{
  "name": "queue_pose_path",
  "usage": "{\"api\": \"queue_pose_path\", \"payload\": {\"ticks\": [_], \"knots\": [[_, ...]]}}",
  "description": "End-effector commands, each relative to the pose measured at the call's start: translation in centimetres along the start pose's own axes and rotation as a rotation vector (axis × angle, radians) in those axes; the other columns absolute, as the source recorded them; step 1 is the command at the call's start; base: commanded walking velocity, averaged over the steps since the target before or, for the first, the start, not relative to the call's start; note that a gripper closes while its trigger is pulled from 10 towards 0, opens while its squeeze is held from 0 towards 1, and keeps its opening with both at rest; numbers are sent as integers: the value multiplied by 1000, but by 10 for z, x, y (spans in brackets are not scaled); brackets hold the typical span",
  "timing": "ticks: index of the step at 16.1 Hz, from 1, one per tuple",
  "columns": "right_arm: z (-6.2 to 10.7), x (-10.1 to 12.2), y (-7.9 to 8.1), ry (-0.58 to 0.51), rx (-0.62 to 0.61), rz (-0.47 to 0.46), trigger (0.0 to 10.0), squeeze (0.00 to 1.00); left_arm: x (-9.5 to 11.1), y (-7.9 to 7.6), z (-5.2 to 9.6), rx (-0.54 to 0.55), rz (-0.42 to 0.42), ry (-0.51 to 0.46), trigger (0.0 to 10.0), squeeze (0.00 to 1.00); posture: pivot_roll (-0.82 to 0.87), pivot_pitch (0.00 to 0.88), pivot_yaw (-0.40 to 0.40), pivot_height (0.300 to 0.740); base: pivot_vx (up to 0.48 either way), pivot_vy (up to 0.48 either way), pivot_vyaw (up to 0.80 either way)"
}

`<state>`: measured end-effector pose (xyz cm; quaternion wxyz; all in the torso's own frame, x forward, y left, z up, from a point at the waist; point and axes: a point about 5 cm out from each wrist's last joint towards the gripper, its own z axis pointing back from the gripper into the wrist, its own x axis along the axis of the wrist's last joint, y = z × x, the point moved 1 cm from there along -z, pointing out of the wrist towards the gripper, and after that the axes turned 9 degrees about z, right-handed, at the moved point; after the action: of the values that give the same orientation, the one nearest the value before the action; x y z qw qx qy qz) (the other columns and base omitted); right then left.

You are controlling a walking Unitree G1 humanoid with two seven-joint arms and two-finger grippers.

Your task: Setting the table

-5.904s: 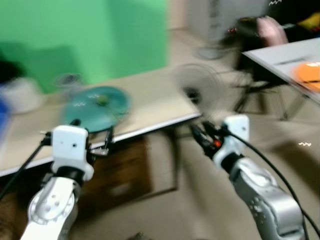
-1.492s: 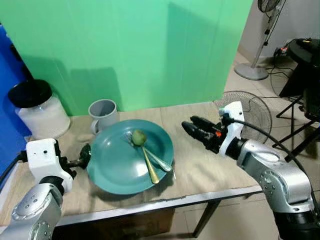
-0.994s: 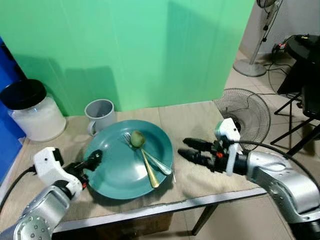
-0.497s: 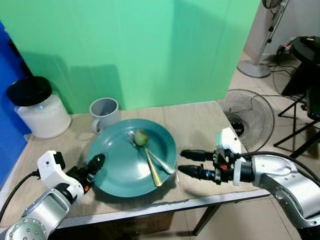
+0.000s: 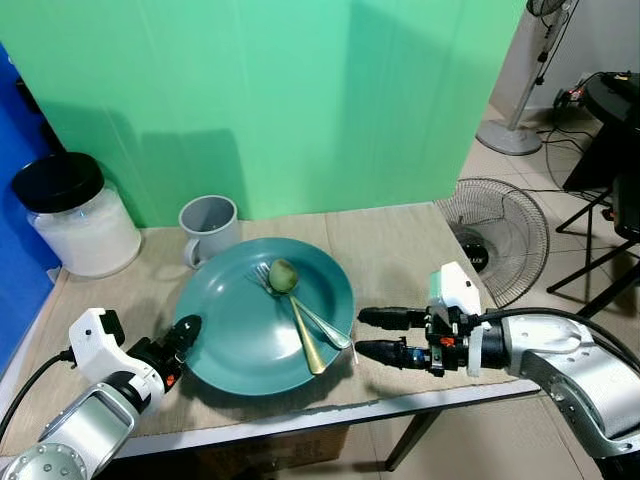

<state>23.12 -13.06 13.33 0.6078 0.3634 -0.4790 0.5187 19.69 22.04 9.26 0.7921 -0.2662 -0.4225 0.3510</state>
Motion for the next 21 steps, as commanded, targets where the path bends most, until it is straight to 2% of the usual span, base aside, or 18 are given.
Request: {"api": "queue_pose_path", "payload": {"ticks": [1, 13, 15, 17, 21], "knots": [[1, 0, -1, 6, 6, 10, 10000, 0, 1, -1, -1, -1, 7, 3, 0, 0, -29, 0, 36, 740, 0, 0, 0], [0, -1, -3, 2, 16, 17, 10000, 0, 4, 0, -4, 0, 39, -1, 0, 0, -19, 0, 45, 740, 0, 0, 0], [0, -1, -4, 2, 11, 19, 10000, 0, 10, -1, -6, -3, 54, -41, 0, 0, -20, 0, 45, 740, 0, 0, 0], [-1, -1, -5, 2, 9, 20, 10000, 0, 17, -5, -7, -2, 31, -90, 0, 0, -19, 0, 43, 740, 0, 0, 0], [-1, -1, -6, 1, 7, 26, 10000, 0, 21, -15, -10, -25, 34, -125, 0, 0, -19, 0, 40, 740, 0, 0, 0]]}}
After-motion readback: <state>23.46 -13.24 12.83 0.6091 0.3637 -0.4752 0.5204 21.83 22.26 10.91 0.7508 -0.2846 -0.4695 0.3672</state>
